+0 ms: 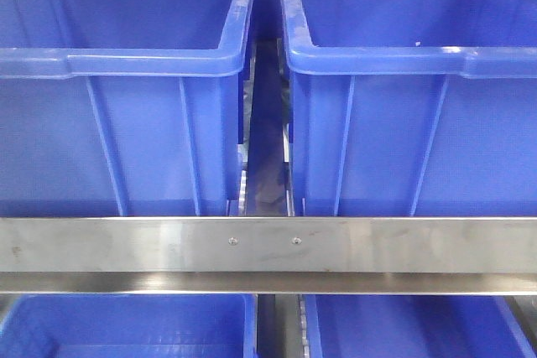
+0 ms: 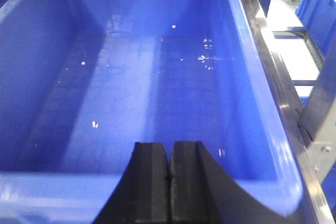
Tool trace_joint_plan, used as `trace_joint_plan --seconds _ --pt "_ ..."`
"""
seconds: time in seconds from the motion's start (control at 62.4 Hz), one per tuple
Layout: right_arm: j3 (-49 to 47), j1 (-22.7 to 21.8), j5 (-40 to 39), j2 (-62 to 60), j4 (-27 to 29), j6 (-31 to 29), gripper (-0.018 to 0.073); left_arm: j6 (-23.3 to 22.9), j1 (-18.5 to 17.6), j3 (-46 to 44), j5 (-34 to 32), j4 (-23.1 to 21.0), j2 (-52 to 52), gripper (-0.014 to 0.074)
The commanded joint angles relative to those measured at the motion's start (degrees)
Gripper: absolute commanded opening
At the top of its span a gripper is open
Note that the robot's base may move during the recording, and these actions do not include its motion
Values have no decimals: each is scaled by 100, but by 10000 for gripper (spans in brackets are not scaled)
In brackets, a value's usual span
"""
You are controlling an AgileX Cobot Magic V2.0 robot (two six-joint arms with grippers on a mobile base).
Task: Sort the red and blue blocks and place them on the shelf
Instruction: 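Raise both empty grippers up out of the bins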
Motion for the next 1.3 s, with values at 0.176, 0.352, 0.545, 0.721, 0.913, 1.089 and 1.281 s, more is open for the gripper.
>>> trace_joint_plan --seconds 0.176,0.352,0.545,0.721,0.913,1.089,1.281 --pt "103 8 -341 -450 -69 -63 49 -20 -46 108 -429 27 -453 123" --pt "169 8 -228 -508 -69 -63 49 -20 -46 108 -429 27 -453 123" --pt "169 8 -257 -508 -63 -63 49 -20 -46 108 -429 27 -453 123" --pt "169 8 -255 -508 -63 -63 49 -20 -46 108 -429 27 -453 123" --pt "169 8 -229 -508 -63 -63 49 -20 -46 108 -429 27 -453 123" --pt "169 68 -186 -508 -49 -63 49 -20 -46 108 -429 27 -453 123" --pt "169 76 -186 -508 -49 -63 49 -20 -46 108 -429 27 -453 123"
